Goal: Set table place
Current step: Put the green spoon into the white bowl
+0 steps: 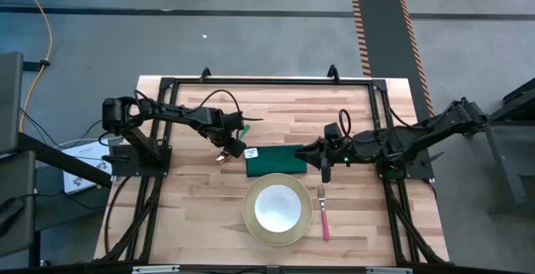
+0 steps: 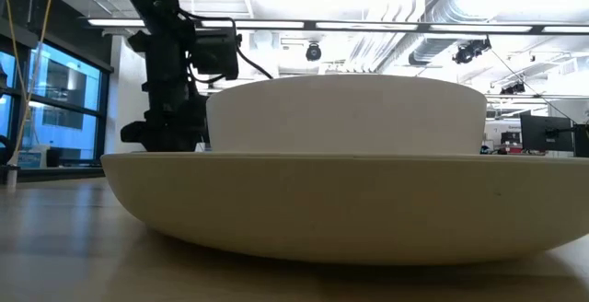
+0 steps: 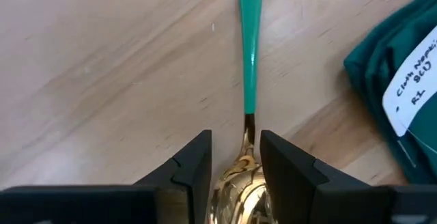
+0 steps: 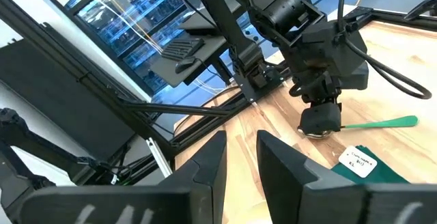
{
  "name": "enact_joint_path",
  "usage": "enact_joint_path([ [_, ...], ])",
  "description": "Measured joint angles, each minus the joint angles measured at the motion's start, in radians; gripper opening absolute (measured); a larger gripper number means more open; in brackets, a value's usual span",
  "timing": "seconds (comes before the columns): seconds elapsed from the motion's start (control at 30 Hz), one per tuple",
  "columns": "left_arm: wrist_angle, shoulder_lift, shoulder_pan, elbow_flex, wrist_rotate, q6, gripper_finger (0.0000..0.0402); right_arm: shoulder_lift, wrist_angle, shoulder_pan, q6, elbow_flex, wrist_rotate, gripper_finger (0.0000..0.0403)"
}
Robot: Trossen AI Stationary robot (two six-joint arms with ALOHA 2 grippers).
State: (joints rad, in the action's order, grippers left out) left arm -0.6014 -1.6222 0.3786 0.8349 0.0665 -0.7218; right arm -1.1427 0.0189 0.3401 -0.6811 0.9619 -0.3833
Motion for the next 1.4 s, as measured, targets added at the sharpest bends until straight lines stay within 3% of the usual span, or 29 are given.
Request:
enact_joint_path([
  [0.37,0.003,0.0,0.0,0.0,-0.008,0.019,0.0068,0.0,0.0,0.0,0.008,0.0,-0.007,0.0071],
  [1.4,-0.107,0.001,0.001,0.0,-0.055,0.09,0.0069,0.0,0.0,-0.009,0.005,0.0,-0.009,0.0071],
])
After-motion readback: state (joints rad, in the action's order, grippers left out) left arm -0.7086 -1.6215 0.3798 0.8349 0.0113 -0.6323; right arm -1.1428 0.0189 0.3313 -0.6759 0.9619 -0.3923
